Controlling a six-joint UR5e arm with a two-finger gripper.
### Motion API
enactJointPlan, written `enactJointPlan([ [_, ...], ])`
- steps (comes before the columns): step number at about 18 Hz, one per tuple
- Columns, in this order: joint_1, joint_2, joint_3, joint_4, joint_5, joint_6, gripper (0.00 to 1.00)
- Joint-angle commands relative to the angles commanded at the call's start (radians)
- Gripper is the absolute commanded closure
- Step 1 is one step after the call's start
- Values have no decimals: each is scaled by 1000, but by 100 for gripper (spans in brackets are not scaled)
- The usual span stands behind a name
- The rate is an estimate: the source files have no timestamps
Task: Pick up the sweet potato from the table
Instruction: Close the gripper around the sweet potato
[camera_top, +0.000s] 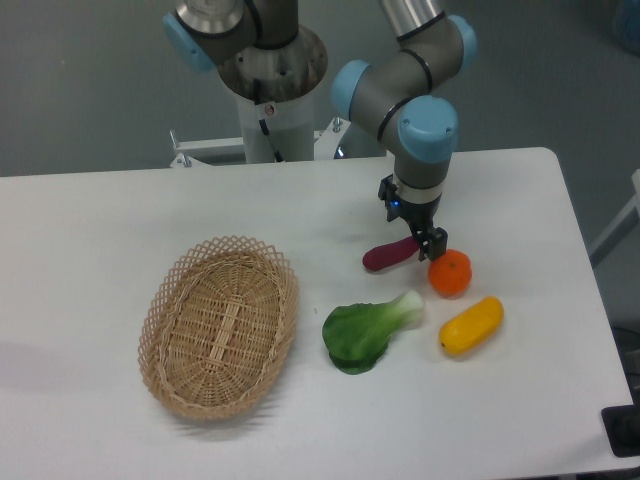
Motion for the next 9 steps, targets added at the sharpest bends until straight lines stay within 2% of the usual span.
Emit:
enactJointPlan([
  [5, 0, -15, -2, 17, 0, -9, 0],
  [6, 0, -15, 0, 26, 0, -11, 11],
  [8, 0, -15, 8, 26, 0, -15, 55],
  [9, 0, -15, 11, 26, 0, -15, 66],
])
